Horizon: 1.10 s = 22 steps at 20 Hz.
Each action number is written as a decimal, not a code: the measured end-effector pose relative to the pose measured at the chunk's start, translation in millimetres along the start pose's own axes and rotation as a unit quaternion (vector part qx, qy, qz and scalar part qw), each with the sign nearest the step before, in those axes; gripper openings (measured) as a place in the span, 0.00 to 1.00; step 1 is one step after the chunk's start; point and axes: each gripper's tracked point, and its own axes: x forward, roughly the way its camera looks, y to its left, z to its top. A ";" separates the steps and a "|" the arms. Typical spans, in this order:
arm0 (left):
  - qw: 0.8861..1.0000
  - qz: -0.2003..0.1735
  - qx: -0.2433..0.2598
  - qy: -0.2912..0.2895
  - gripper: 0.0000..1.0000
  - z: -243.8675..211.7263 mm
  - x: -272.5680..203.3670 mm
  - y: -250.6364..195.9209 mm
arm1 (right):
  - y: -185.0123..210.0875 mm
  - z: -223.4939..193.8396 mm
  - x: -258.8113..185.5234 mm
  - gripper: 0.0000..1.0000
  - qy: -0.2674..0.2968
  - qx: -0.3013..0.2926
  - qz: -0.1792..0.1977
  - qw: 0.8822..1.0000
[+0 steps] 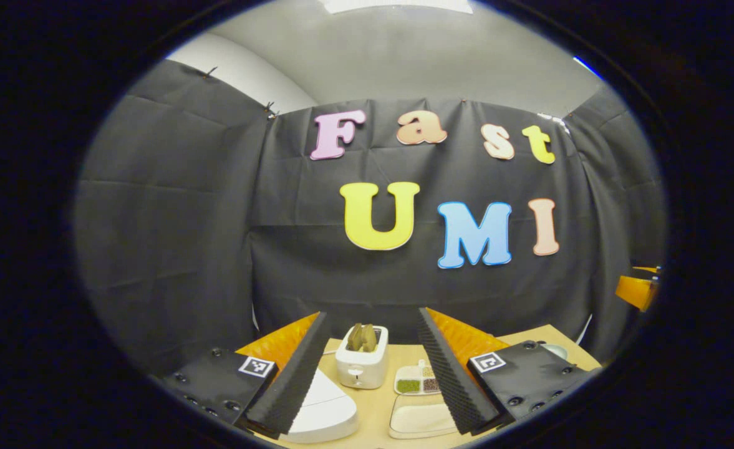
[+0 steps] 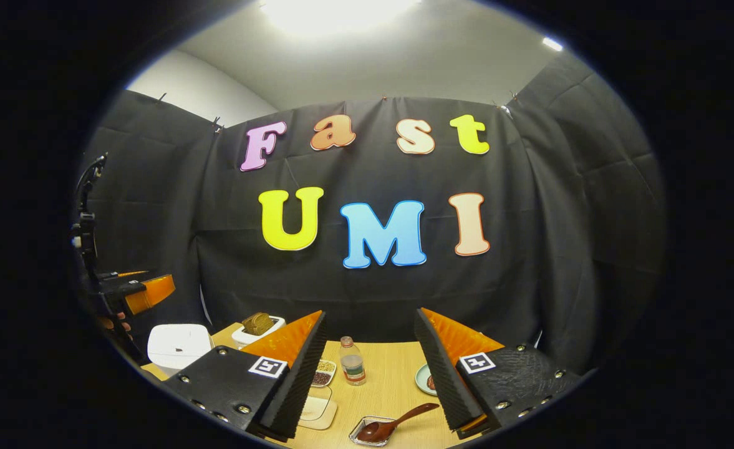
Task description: Close the left gripper, press the button to open the rice cooker; take a wooden spoon from the chopstick holder with the right hand, scoop a spoonful of rice and pour it into the rice cooker, then put the wooden spoon back into the chopstick holder.
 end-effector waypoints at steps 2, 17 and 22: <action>1.000 -0.024 0.009 -0.011 0.98 10.0 -15.1 -30.5 | 0.1 2.4 -3.3 0.85 -0.003 -0.002 -0.004 1.000; 0.995 -0.100 0.006 -0.011 0.96 0.6 -53.6 -77.8 | 22.6 -6.2 -30.6 0.85 0.008 -0.003 -0.027 1.000; 0.994 -0.111 -0.001 -0.006 0.96 -5.5 -54.3 -74.7 | 25.9 -6.1 -44.9 0.85 0.008 -0.012 -0.043 0.999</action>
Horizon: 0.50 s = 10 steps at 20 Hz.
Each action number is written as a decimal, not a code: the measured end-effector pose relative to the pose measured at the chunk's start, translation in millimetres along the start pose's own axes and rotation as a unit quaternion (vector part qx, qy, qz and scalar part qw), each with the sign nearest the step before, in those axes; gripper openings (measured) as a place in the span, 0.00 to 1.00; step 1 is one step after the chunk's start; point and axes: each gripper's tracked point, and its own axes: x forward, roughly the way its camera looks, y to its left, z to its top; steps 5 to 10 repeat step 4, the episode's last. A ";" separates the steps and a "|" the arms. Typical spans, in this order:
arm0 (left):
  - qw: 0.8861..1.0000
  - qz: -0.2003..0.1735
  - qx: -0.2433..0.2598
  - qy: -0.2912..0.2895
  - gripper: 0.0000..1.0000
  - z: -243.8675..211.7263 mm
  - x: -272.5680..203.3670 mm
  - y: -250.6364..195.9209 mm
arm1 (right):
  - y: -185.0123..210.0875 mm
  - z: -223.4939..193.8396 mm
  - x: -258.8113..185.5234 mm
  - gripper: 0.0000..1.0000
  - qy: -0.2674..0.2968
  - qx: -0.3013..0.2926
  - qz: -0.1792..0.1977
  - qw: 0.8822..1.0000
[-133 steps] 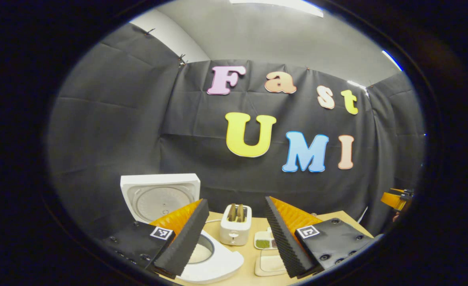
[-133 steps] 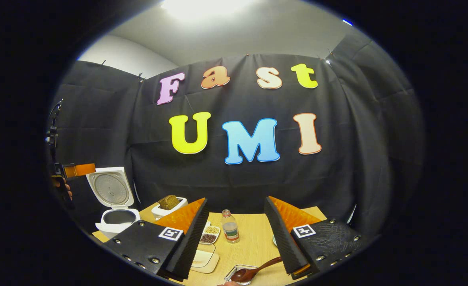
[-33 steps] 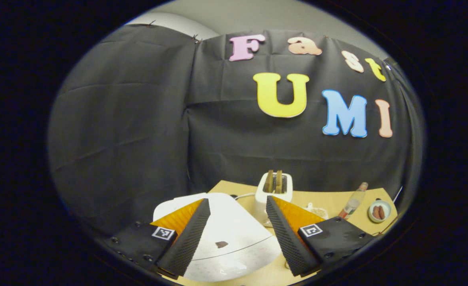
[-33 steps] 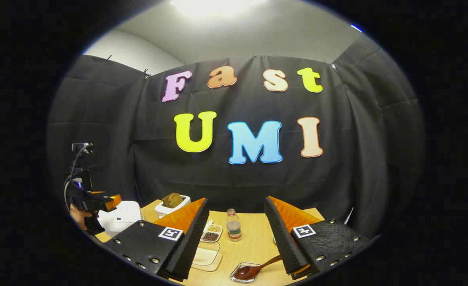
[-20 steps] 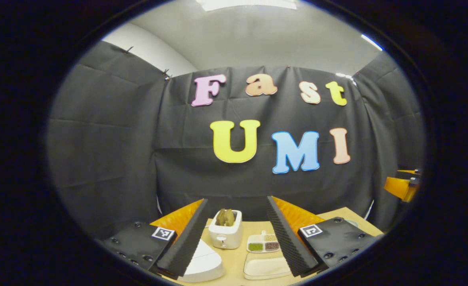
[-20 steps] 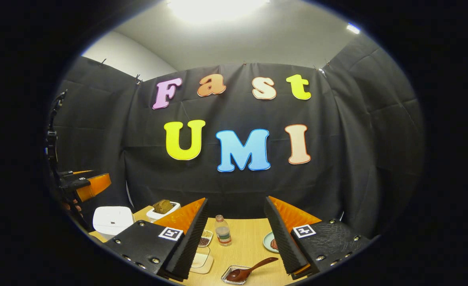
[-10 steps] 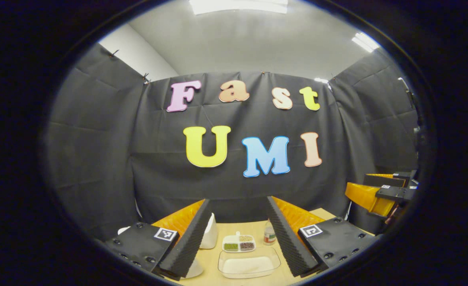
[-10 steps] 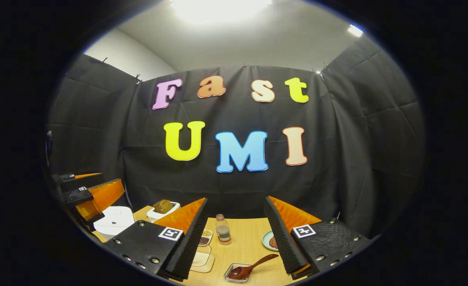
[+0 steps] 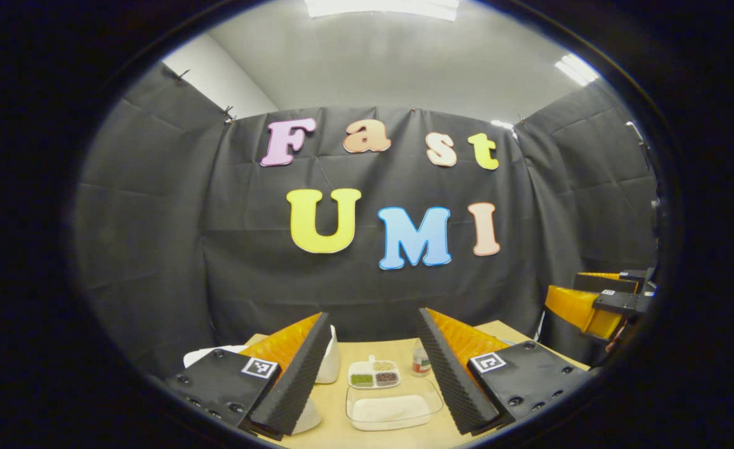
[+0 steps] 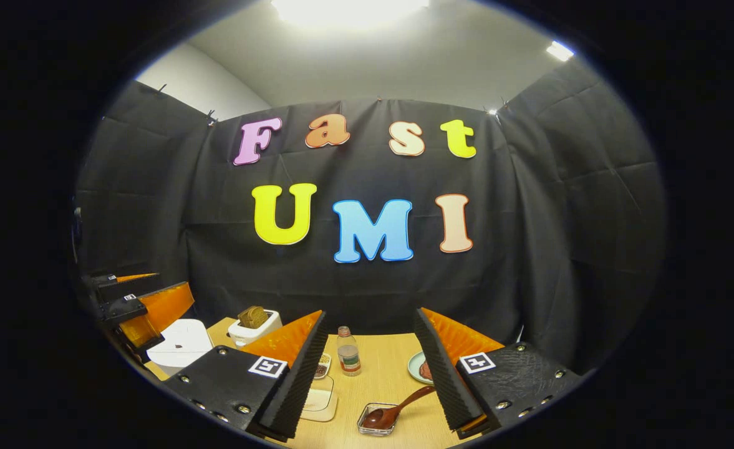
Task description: Close the left gripper, press the button to open the rice cooker; take a wooden spoon from the chopstick holder with the right hand, scoop a spoonful of rice and pour it into the rice cooker, then put the wooden spoon back into the chopstick holder.
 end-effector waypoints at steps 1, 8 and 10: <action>1.000 0.003 0.003 0.000 0.96 0.6 -0.6 1.8 | 2.0 1.6 -2.8 0.85 0.000 0.000 0.003 1.000; 1.000 0.013 0.005 0.000 1.00 1.9 -5.0 3.6 | 2.6 5.9 -5.6 0.79 -0.009 -0.004 0.013 1.000; 1.000 0.013 0.005 0.000 1.00 1.9 -5.0 3.6 | 2.6 5.9 -5.6 0.79 -0.009 -0.004 0.013 1.000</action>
